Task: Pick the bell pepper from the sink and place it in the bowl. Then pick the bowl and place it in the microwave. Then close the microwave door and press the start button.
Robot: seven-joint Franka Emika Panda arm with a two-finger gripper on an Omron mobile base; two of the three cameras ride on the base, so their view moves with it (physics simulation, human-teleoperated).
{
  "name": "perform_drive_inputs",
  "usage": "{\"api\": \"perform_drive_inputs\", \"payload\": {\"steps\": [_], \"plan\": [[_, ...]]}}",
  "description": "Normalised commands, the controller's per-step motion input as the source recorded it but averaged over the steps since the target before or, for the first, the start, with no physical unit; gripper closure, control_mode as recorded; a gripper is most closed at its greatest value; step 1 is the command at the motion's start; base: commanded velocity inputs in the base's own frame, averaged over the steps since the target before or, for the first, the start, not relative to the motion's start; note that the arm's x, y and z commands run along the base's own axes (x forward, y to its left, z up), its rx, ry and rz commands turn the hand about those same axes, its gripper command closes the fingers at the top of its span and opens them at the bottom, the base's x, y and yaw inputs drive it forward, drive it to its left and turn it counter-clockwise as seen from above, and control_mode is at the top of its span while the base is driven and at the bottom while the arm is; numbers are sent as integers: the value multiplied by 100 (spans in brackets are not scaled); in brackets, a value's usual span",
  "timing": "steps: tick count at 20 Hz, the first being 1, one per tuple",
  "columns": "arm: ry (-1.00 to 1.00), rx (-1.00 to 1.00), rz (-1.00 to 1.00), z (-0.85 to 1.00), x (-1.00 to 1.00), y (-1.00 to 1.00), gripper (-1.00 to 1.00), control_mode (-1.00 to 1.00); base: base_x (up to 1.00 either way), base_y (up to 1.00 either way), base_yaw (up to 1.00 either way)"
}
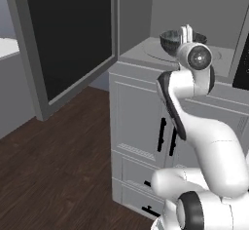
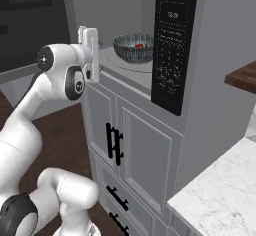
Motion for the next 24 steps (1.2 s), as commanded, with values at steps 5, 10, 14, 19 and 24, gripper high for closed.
{"api": "perform_drive_inputs", "payload": {"steps": [5, 10, 14, 19, 24], "plan": [[-14, 5, 0, 16, -97, 46, -100, -100, 0, 0, 0], [-14, 15, -2, 6, -100, 38, -100, -100, 0, 0, 0], [-20, 0, -1, 25, -89, 52, -100, -100, 0, 0, 0], [-4, -1, -11, 21, -87, 51, -100, -100, 0, 0, 0], [0, 2, -18, 24, -100, 42, -100, -100, 0, 0, 0]]}}
